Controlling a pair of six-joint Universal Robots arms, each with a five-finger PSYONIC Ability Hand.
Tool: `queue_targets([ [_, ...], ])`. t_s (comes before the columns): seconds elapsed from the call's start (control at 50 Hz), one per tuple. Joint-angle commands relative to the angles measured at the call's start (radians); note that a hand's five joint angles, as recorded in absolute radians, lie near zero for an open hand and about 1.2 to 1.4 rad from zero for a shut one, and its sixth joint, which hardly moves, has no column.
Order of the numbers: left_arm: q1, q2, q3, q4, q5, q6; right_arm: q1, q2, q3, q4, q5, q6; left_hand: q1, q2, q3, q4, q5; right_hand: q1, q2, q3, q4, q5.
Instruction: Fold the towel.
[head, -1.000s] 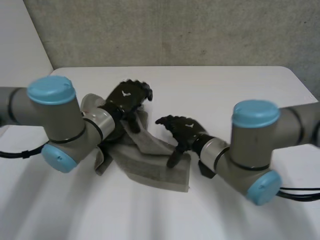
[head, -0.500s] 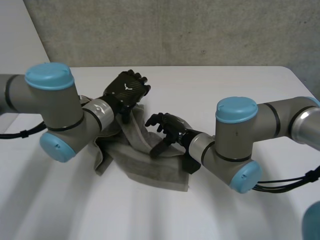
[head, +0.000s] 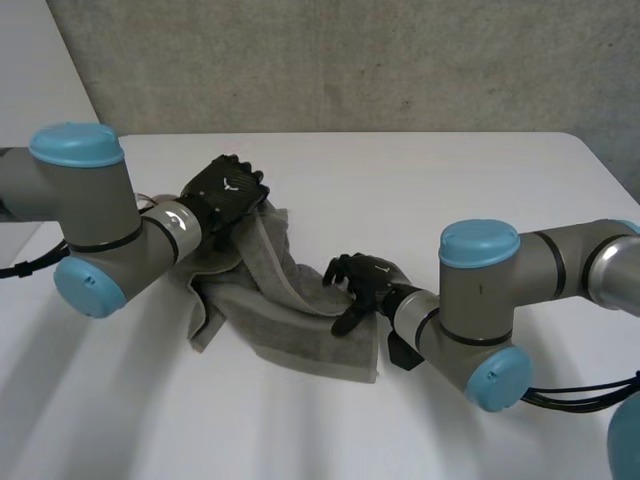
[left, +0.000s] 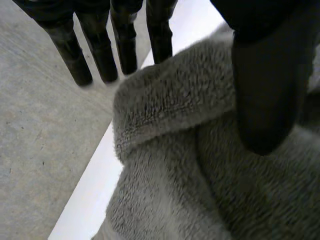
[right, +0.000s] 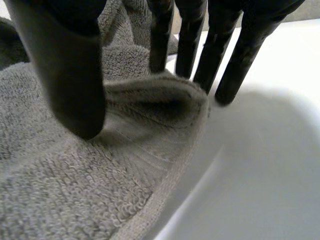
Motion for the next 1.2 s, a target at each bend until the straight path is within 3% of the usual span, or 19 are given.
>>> queue_targets([
  [0.02, 0.002, -0.072, 0.081, 0.001, 0.004, 0.06, 0.0, 0.03, -0.034, -0.001, -0.016, 0.015, 0.692, 0.69, 0.692, 0.694, 0.682, 0.355, 0.348, 0.35, 0.349, 0.339],
  [0.06, 0.0, -0.082, 0.094, 0.001, 0.004, 0.06, -0.003, 0.03, -0.046, 0.004, -0.03, 0.015, 0.854, 0.852, 0.855, 0.857, 0.844, 0.7, 0.692, 0.694, 0.693, 0.684],
  [0.1, -0.001, -0.092, 0.112, 0.001, 0.004, 0.06, -0.007, 0.027, -0.058, 0.01, -0.051, 0.017, 0.978, 0.977, 0.979, 0.981, 0.969, 0.779, 0.772, 0.774, 0.772, 0.763],
  [0.18, -0.017, -0.108, 0.233, 0.023, 0.002, 0.054, -0.033, -0.004, -0.216, 0.036, -0.134, 0.018, 0.978, 0.977, 0.979, 0.981, 0.969, 0.78, 0.772, 0.774, 0.773, 0.764],
  [0.26, -0.032, -0.105, 0.413, 0.1, -0.013, 0.0, -0.082, -0.05, -0.459, 0.102, -0.122, 0.009, 0.978, 0.977, 0.979, 0.981, 0.969, 0.78, 0.772, 0.774, 0.773, 0.764],
  [0.36, -0.069, 0.054, 0.617, 0.331, -0.062, -0.307, -0.132, -0.134, -0.801, 0.074, -0.099, -0.043, 0.978, 0.977, 0.979, 0.981, 0.969, 0.78, 0.772, 0.774, 0.773, 0.764],
  [0.38, -0.069, 0.055, 0.617, 0.332, -0.062, -0.308, -0.147, -0.169, -0.86, 0.033, -0.085, -0.086, 0.978, 0.977, 0.979, 0.981, 0.969, 0.78, 0.772, 0.774, 0.773, 0.764],
  [0.42, -0.057, 0.168, 0.568, 0.463, -0.152, -0.486, -0.179, -0.249, -0.847, -0.02, -0.085, -0.173, 0.978, 0.977, 0.979, 0.981, 0.969, 0.78, 0.772, 0.774, 0.773, 0.764],
  [0.5, -0.012, 0.259, 0.42, 0.499, -0.193, -0.61, -0.182, -0.314, -0.752, 0.002, -0.14, -0.235, 0.978, 0.977, 0.979, 0.981, 0.969, 0.78, 0.772, 0.774, 0.773, 0.764],
  [0.52, -0.001, 0.298, 0.311, 0.488, -0.184, -0.63, -0.178, -0.34, -0.67, 0.025, -0.196, -0.268, 0.978, 0.977, 0.979, 0.981, 0.969, 0.78, 0.772, 0.774, 0.773, 0.764],
  [0.58, 0.003, 0.36, 0.069, 0.482, -0.135, -0.622, -0.17, -0.392, -0.46, 0.05, -0.282, -0.349, 0.978, 0.977, 0.979, 0.981, 0.969, 0.78, 0.772, 0.774, 0.773, 0.764],
  [0.66, 0.013, 0.388, -0.165, 0.493, -0.065, -0.595, -0.161, -0.472, -0.213, 0.045, -0.29, -0.489, 0.978, 0.977, 0.979, 0.981, 0.969, 0.78, 0.772, 0.774, 0.773, 0.764],
  [0.7, 0.016, 0.391, -0.267, 0.507, -0.029, -0.561, -0.161, -0.505, -0.026, 0.058, -0.251, -0.645, 0.978, 0.977, 0.979, 0.981, 0.969, 0.78, 0.772, 0.774, 0.773, 0.764],
  [0.76, 0.02, 0.38, -0.428, 0.533, 0.014, -0.474, -0.159, -0.512, 0.049, 0.058, -0.217, -0.707, 0.978, 0.977, 0.979, 0.981, 0.969, 0.78, 0.772, 0.774, 0.773, 0.764],
  [0.8, 0.02, 0.35, -0.548, 0.554, 0.027, -0.373, -0.161, -0.512, 0.182, 0.061, -0.134, -0.791, 0.978, 0.977, 0.979, 0.981, 0.969, 0.78, 0.772, 0.774, 0.773, 0.764],
  [0.88, 0.014, 0.301, -0.627, 0.562, 0.025, -0.287, -0.172, -0.502, 0.287, 0.061, -0.088, -0.807, 0.909, 0.907, 0.91, 0.912, 0.9, 0.78, 0.772, 0.774, 0.773, 0.764],
  [0.9, 0.008, 0.282, -0.647, 0.563, 0.025, -0.253, -0.178, -0.495, 0.329, 0.053, -0.077, -0.801, 0.653, 0.651, 0.653, 0.655, 0.643, 0.78, 0.772, 0.774, 0.773, 0.764],
  [1.02, -0.004, 0.202, -0.662, 0.564, 0.008, -0.194, -0.211, -0.432, 0.408, 0.009, -0.077, -0.782, 0.155, 0.154, 0.156, 0.158, 0.146, 0.78, 0.772, 0.774, 0.773, 0.764],
  [1.2, -0.003, 0.201, -0.652, 0.565, -0.076, -0.211, -0.21, -0.421, 0.406, -0.025, -0.077, -0.773, 0.072, 0.07, 0.072, 0.074, 0.062, 0.78, 0.772, 0.774, 0.773, 0.764],
])
